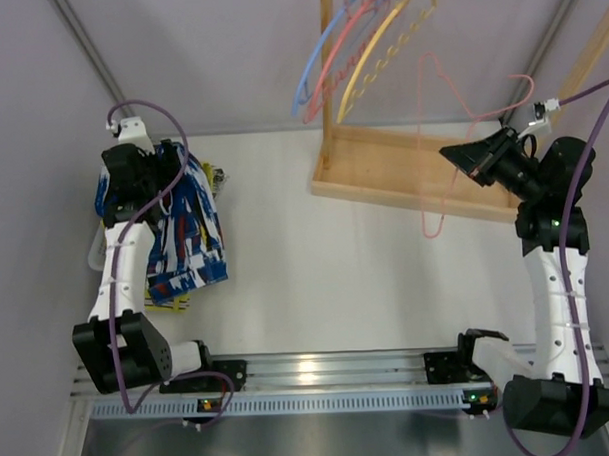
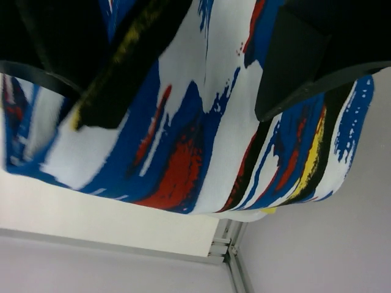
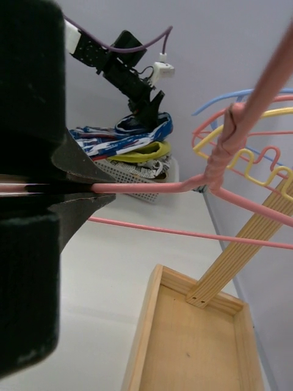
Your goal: Remove the trousers from the hanger
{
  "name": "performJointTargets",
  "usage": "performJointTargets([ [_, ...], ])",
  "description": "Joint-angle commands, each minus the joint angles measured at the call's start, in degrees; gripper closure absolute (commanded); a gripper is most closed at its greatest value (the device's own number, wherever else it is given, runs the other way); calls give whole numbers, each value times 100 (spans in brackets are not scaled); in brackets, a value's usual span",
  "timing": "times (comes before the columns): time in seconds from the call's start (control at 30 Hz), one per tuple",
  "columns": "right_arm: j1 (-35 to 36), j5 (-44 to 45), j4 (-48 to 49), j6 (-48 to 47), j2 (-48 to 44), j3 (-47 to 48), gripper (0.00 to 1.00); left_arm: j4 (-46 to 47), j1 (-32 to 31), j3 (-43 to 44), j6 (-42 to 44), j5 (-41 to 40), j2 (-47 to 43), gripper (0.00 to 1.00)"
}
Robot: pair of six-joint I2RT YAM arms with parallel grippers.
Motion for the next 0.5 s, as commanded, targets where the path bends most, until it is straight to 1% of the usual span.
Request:
performJointTargets([
  [0.0, 86, 296, -172, 186, 13, 549, 100, -625, 19, 674, -102, 494, -580, 2],
  [0.03, 86, 375, -251, 221, 4, 662, 100, -757, 19, 849, -32, 721, -668, 2],
  [0.17, 86, 937, -655, 370, 22, 900, 100, -1109, 19, 842, 136, 644, -1571, 2],
  [0.23, 86, 1113, -849, 441, 74, 1049, 100, -1215, 28, 876, 136, 749, -1845, 2],
  [0.27, 86, 1254, -919, 502, 153, 1120, 100, -1241, 28, 894, 119, 1020, -2055, 2],
  [0.37, 104, 1552, -1279, 468, 364, 1611, 100, -1268, 19, 1078, -22, 1644, -2206, 2],
  [0.4, 130, 1649, -1367, 441, 513, 1752, 100, -1268, 19, 1166, -74, 2221, -2189, 2],
  [0.47, 156, 1825, -1473, 406, 724, 2078, 100, -1259, 19, 1473, -337, 2786, -2128, 2],
])
